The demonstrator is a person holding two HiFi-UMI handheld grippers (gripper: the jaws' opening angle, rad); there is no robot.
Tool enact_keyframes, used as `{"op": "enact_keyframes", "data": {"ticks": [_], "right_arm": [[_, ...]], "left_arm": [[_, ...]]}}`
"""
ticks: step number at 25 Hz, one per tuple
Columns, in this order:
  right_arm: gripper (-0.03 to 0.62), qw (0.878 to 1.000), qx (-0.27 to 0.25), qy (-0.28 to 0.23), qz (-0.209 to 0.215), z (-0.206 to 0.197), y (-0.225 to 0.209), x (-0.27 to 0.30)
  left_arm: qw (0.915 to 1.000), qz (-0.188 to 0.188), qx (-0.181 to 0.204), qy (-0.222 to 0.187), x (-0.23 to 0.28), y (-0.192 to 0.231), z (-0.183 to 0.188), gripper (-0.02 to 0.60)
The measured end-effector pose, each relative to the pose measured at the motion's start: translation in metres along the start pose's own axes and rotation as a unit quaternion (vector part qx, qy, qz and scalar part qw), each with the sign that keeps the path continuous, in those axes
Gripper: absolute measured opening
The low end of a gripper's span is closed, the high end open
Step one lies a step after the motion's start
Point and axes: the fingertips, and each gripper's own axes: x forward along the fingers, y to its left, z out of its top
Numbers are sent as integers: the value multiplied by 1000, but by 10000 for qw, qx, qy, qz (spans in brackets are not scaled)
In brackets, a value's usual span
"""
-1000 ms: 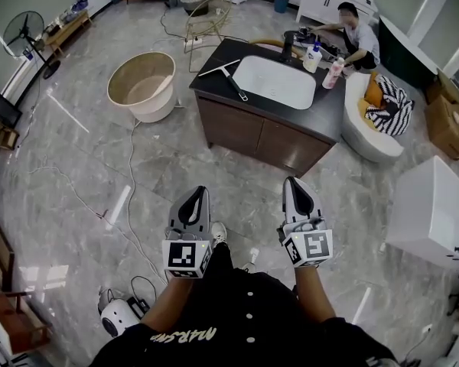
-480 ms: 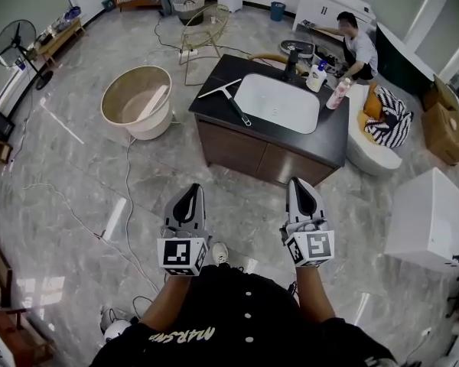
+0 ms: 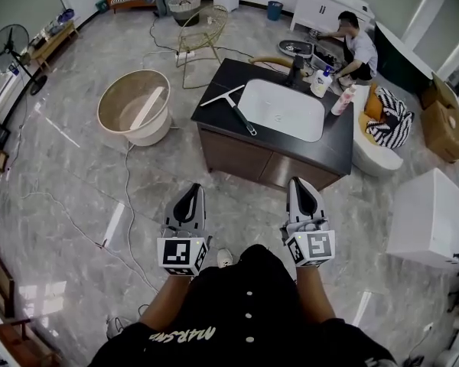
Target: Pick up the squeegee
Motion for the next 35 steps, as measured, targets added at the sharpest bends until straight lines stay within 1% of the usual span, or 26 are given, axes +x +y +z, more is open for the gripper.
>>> {"op": "enact_keyframes", "data": {"ticks": [3, 7, 10, 13, 17, 25, 31, 35], "right_arm": [[-3, 9999, 38, 113, -38, -6, -3, 11], [-3, 9992, 290, 237, -117, -16, -13, 29], [-3, 9992, 260, 286, -114, -23, -17, 47], [-3, 9994, 192, 268, -42, -22, -21, 72], [-3, 9995, 241, 215, 16, -21, -33, 108], [-3, 9993, 235, 212, 192, -21, -69, 188], [-3, 9990, 248, 174, 319, -16, -110, 248], [-3, 9987, 188, 202, 438, -21, -136, 286]], "left_arm": [[10000, -22, -20, 86, 12, 8, -6, 20], [9999, -76, -96, 94, 32, 14, -7, 20], [9999, -105, -101, 70, 48, 20, -6, 20], [9999, -32, -109, 75, 67, 31, -4, 20], [9999, 14, -107, 77, 98, 45, 0, 20], [9999, 112, -30, 51, 177, 63, 16, 20], [9998, 187, 26, 51, 246, 68, 32, 20], [9995, 299, 30, 66, 293, 74, 34, 20]]}}
